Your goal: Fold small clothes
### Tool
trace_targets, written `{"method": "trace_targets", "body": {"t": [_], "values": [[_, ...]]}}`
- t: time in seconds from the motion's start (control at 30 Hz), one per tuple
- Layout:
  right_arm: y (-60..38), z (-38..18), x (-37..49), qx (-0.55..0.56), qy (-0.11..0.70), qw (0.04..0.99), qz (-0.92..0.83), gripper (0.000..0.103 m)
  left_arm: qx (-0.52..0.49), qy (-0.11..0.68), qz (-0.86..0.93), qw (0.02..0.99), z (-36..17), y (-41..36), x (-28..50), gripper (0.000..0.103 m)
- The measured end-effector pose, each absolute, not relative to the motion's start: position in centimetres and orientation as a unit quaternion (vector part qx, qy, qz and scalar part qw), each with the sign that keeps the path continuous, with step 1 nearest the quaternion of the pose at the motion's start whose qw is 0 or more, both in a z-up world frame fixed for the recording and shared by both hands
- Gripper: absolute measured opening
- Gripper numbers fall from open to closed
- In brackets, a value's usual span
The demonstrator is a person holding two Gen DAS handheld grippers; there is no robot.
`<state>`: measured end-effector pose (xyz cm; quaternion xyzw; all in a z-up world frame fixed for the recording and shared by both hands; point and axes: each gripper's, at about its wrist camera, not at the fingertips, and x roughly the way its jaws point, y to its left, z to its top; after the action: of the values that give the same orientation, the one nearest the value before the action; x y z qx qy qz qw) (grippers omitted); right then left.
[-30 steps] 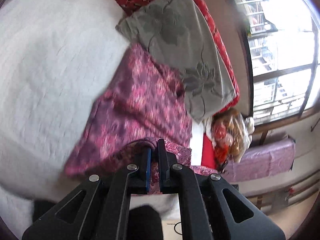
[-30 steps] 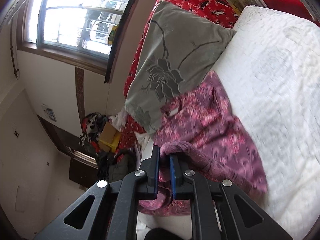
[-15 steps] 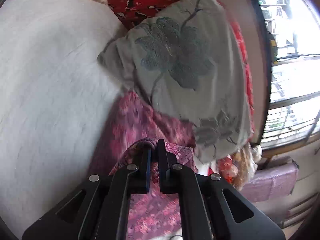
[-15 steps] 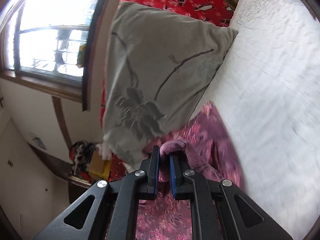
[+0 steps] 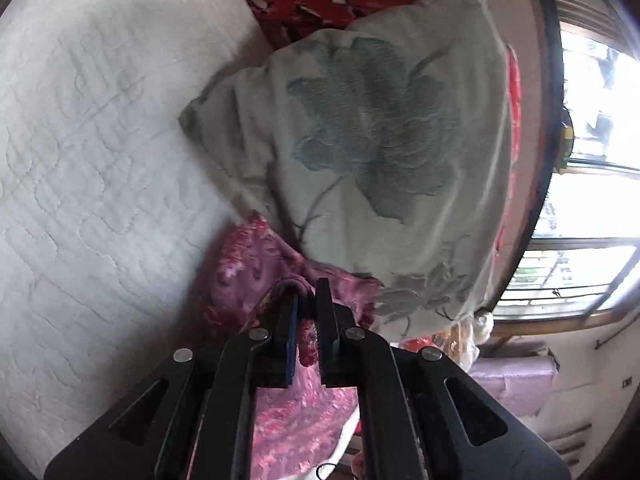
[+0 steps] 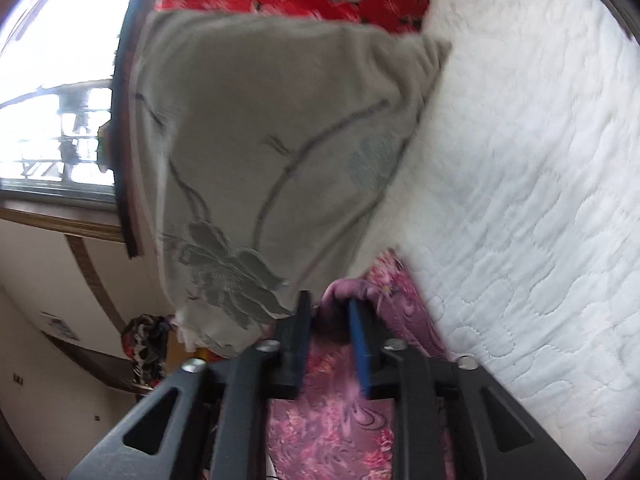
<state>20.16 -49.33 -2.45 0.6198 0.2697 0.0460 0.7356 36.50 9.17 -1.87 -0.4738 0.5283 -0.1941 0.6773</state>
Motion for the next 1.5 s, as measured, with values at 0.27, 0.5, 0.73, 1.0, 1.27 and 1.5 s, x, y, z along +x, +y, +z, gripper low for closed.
{"method": "trace_targets", "body": {"t": [0.27,0.5,0.73,1.0,1.27,1.5], "values": [[-49.7,-0.8,19.3,0.525,0.342,0.78,-0.015,0.05,-0.52,0.491,-0.168,0.678,-0.1,10.5,36.4,0.039],[-46.6,-1.0,22.0,0.398,0.41,0.819,-0.042,0.051,-0.331,0.553,-0.16,0.748,0.9,7.6,35.7,0.052],[-45.4,-1.5,24.4,0.362,0.409,0.836,-0.045,0.027,-0.206,0.589,-0.153,0.767,-1.7,3.6,35.3,0.036],[-47.0,2.4,24.1,0.379,0.3,0.875,-0.016,0.004,-0.208,0.533,-0.114,0.813,-1.2,4.2,36.2,0.004],[-47.1,-1.5,24.3,0.357,0.4,0.84,-0.079,0.012,-0.206,0.533,-0.09,0.816,-0.2,5.9,33.6,0.004],[-42.7,-0.5,19.1,0.346,0.402,0.846,0.047,0.031,-0.148,0.532,-0.136,0.823,-0.3,0.7,26.1,0.027]]}}
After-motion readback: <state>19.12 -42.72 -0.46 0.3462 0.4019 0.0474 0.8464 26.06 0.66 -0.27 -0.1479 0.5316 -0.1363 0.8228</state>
